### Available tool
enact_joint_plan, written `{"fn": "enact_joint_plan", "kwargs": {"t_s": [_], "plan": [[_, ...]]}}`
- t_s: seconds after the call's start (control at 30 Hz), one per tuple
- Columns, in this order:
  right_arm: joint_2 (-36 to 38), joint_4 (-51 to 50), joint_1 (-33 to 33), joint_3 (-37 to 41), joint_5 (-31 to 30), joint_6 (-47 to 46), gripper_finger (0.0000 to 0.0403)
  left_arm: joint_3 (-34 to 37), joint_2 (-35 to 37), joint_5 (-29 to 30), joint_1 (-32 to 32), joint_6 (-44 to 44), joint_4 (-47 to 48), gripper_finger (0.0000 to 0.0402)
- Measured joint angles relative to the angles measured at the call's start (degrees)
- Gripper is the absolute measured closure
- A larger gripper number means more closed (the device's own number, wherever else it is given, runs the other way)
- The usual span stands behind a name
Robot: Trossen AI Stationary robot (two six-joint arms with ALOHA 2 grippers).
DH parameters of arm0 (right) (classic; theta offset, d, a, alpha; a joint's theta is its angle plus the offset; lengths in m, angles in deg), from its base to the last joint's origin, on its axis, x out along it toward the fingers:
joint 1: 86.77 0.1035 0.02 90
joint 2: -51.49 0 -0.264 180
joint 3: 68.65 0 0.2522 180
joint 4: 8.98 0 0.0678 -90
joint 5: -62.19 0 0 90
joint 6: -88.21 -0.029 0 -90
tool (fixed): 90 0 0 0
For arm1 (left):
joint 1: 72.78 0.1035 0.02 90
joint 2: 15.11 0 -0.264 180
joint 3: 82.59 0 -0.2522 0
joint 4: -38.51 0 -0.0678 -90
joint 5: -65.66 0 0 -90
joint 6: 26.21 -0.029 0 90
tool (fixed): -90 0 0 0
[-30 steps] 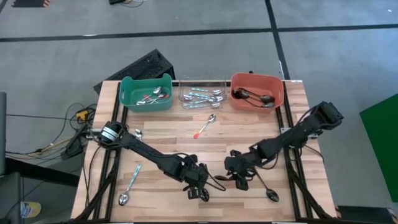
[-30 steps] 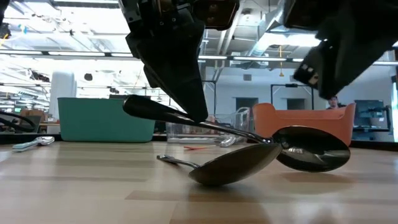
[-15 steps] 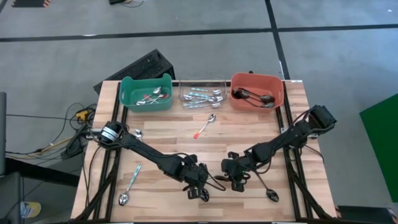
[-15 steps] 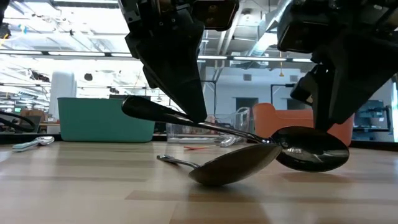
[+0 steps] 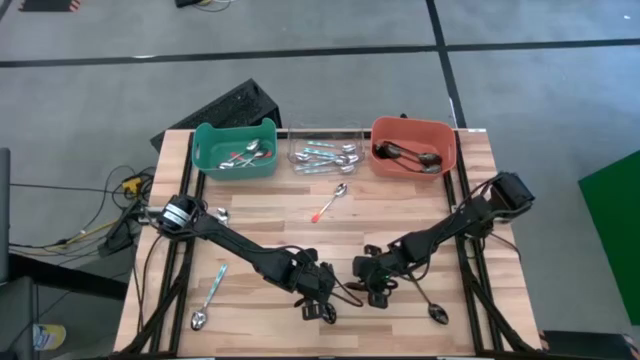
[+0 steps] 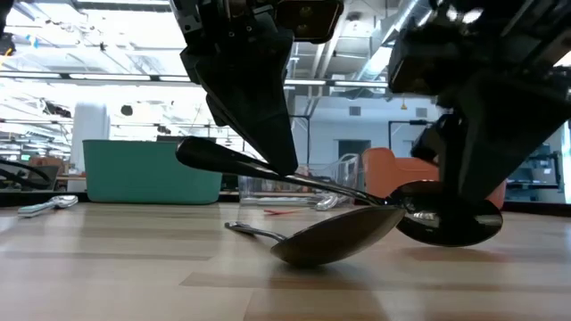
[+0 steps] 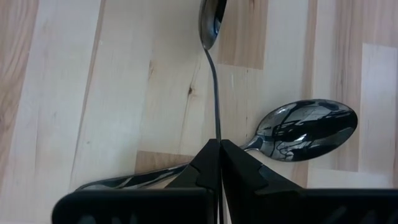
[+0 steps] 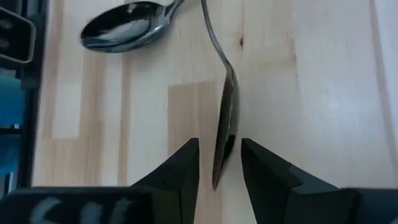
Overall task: Sort silverware by color (type)
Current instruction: Put the black spoon into the orange bin
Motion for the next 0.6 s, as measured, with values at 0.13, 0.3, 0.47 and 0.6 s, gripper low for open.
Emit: {"fn": "enact_joint_plan", "kwargs": {"t_s": [0.13, 0.3, 0.47, 0.6], "plan": [[-2.30, 1.58, -0.82, 0.07, 0.91, -0.32, 0.0262, 0.00, 0.00, 0.00, 0.27, -0.11, -0.29, 0.0402], [-2.69, 1.94, -1.65, 0.02, 1.08, -1.08, 0.0286, 0.00, 0.00, 0.04, 0.55, -0.08, -1.15, 0.0402], [-1.93, 1.29, -2.43, 0.06, 1.31, -1.43, 0.0376, 0.00, 0.00, -0.10, 0.76, -0.03, -1.73, 0.0402], [-1.97, 1.35, -2.66, 0.06, 2.62, -1.67, 0.0386, -0.02, 0.00, -0.12, 0.88, 0.13, -2.03, 0.0402]]}}
